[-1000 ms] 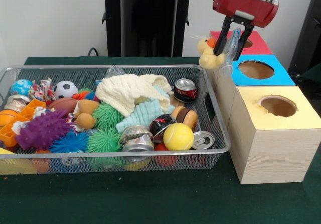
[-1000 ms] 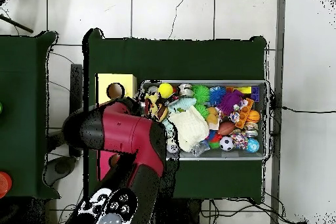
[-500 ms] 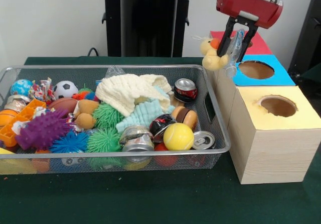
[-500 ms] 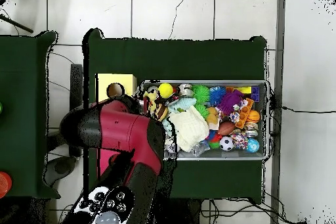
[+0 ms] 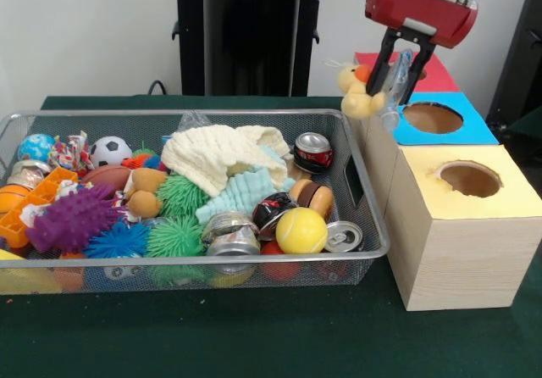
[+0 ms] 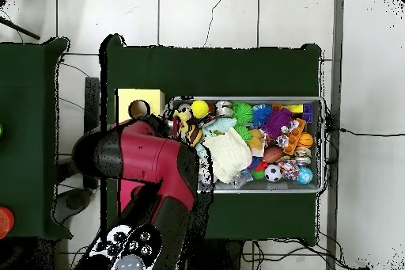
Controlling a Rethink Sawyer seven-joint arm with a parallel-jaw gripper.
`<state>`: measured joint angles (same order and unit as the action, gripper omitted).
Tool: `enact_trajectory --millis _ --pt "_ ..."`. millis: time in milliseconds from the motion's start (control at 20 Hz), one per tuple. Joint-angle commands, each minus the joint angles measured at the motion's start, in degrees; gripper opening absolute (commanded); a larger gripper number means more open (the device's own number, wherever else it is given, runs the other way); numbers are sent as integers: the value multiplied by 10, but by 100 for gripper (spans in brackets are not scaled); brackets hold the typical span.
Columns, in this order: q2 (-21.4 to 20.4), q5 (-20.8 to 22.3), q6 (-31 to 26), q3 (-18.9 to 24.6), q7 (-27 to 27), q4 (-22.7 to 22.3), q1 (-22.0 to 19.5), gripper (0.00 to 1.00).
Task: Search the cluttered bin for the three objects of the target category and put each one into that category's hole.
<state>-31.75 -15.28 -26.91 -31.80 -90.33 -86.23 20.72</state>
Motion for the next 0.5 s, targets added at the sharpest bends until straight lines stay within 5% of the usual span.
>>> enact_trajectory --millis 50,500 --pt "23 -20 -59 11 -170 -2 1 0" --pt "20 -19 -61 10 -162 -5 -1 0"
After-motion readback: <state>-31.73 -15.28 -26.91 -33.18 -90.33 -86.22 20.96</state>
